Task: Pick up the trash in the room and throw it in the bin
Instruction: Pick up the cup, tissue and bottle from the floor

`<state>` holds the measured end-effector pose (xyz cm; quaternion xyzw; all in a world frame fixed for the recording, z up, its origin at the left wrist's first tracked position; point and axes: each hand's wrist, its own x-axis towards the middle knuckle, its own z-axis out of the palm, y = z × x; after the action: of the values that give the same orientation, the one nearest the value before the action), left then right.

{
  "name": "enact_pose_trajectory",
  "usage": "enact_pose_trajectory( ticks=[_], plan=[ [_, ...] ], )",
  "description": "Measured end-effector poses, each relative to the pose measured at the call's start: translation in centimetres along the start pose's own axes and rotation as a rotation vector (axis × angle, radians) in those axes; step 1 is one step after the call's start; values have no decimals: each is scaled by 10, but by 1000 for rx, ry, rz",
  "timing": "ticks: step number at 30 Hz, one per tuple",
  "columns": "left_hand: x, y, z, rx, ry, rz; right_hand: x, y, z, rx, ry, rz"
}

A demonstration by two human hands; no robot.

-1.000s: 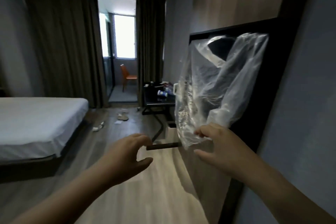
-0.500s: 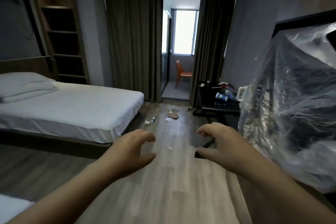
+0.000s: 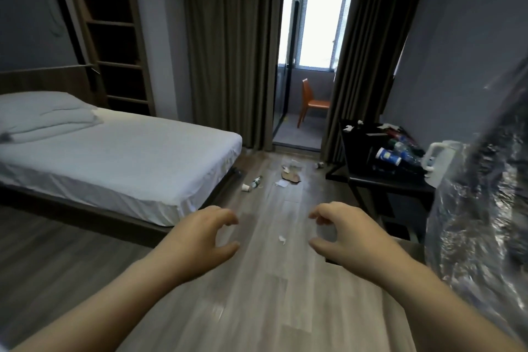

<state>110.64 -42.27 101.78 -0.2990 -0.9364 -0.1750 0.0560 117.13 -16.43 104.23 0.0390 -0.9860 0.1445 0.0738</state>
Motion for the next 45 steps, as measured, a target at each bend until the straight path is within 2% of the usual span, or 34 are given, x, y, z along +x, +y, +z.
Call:
enact_pose_trajectory(
  ticks=[9,14,23,34,37,45],
  plan=[
    [157,-127,31,-51,-55,-23,180,32,56,19,-34,129],
    [236,-185,53,-64,-138,-5,258,51,89,39,-74,231],
    [370,-243,111,-78,-259,0,376,122,143,105,-144,364],
    [544,-295,174,-102,-403,-98,534,244,198,203,-236,475],
    [578,-311,189,-91,-435,-146,567,266,209,208,-277,490],
    [680,-359,235,-150,-508,-138,651,318,257,261,-342,597]
  ],
)
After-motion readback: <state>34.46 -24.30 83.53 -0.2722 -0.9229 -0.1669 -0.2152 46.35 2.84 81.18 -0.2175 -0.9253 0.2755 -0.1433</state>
